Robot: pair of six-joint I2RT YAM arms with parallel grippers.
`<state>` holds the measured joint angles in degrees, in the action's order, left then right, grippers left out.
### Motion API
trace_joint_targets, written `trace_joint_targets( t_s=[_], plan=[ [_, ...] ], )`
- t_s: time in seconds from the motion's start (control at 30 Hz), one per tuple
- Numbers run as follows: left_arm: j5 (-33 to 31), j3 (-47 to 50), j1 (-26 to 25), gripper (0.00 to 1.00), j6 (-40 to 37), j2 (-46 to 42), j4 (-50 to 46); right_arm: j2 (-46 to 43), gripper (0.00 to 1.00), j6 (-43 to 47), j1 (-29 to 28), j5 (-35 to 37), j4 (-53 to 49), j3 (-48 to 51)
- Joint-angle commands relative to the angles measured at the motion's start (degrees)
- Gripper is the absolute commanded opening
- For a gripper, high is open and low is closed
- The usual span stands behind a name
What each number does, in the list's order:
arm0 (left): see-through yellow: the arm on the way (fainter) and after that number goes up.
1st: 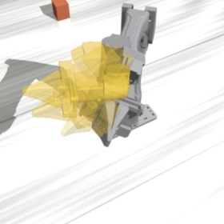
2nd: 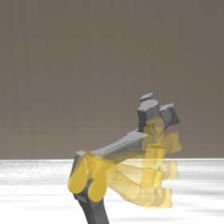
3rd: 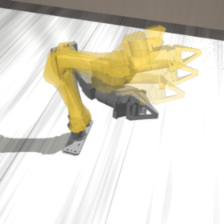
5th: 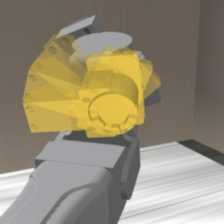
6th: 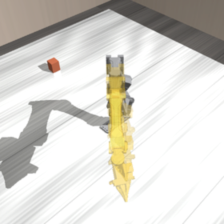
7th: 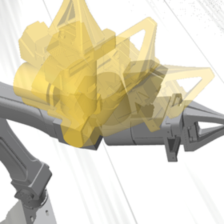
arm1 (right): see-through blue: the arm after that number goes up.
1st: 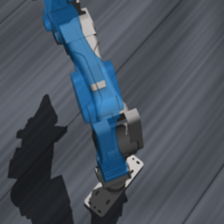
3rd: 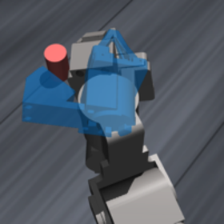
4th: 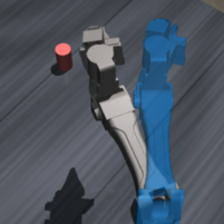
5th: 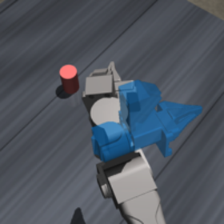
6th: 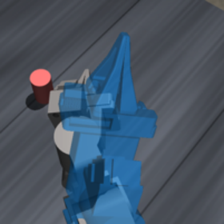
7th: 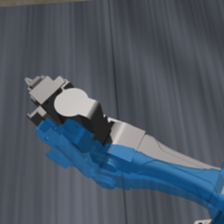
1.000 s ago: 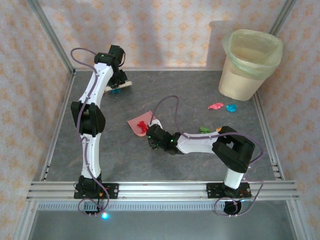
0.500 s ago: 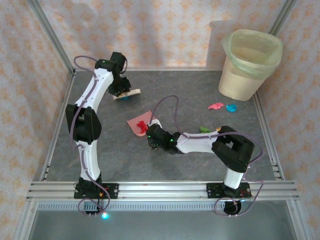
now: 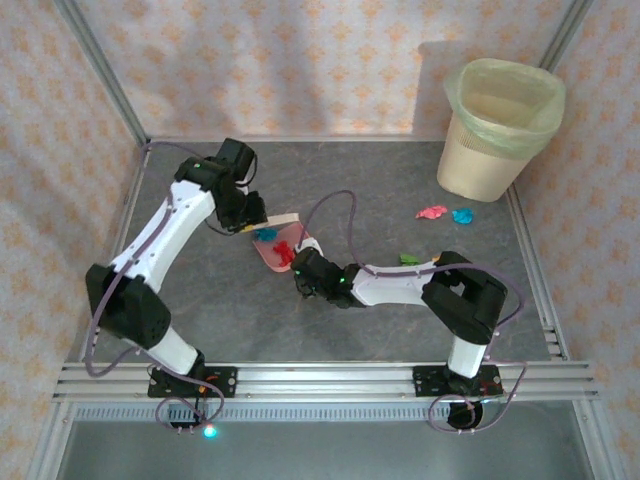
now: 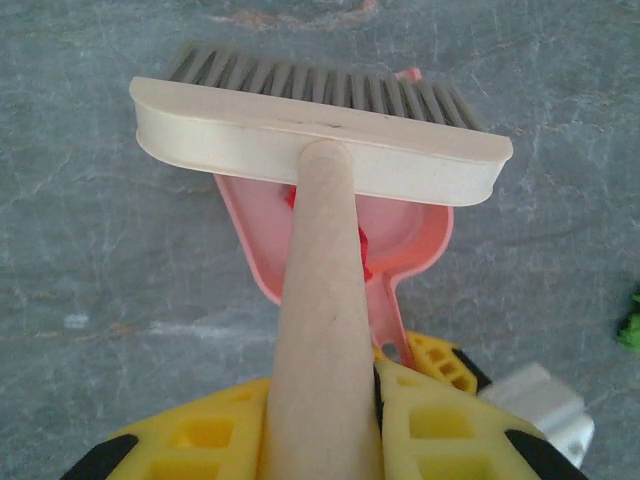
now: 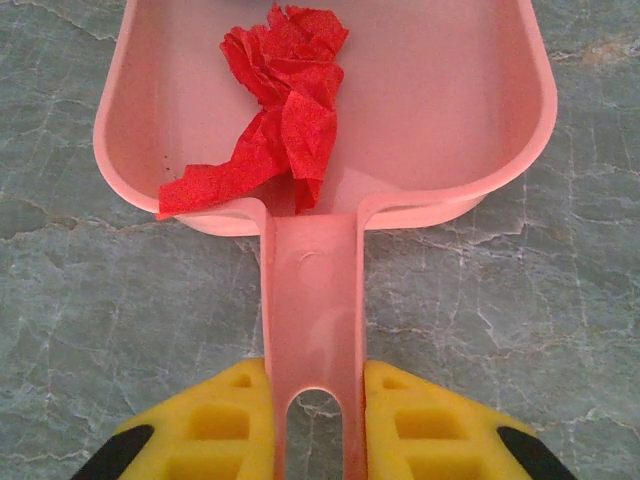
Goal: Sweep away the paper scraps from the table
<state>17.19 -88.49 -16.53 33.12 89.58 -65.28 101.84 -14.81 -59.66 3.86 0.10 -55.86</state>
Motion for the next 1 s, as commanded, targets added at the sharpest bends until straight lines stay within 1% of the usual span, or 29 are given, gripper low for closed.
trace_joint_targets(
  t_s=[0.0, 0.17, 0.37, 0.53, 0.67, 0.77, 0.83, 0.97],
  plan=[
    [1.3, 1.5, -0.1, 0.0, 0.9, -5.3, -0.2, 2.6, 0.0, -0.5, 0.2, -2.3, -3.4, -0.5],
    [-1.2, 0.3, -0.1, 0.0, 1.2, -8.7, -0.8, 3.0, 0.0, -0.7, 0.2, -2.5, -3.5, -0.7],
    [-7.9, 0.4, 0.2, 0.0, -0.1, -6.5, -1.2, 2.7, 0.0, -0.5, 0.2, -2.6, -3.1, -0.4],
    [-5.5, 0.8, 1.2, 0.0, -1.2, -2.2, -0.8, 2.6, 0.0, -0.3, 0.2, -3.3, -3.0, -0.2],
    [-0.8, 0.8, 0.7, 0.0, -2.0, 0.3, -0.9, 2.5, 0.0, -0.2, 0.3, -3.5, -2.9, -0.2],
    [-0.1, 1.3, -0.4, 0.0, -2.2, 0.4, -1.6, 2.6, 0.0, -0.1, 0.2, -3.7, -2.8, -0.2],
    [2.0, 2.4, -1.0, 0.0, -2.2, -0.3, -1.4, 2.6, 0.0, -0.1, 0.2, -3.7, -2.8, -0.2],
    [4.2, 3.4, -2.7, 0.0, -5.2, -1.5, -4.0, 2.5, 0.0, -0.1, 0.2, -3.7, -2.7, -0.2]
  ],
)
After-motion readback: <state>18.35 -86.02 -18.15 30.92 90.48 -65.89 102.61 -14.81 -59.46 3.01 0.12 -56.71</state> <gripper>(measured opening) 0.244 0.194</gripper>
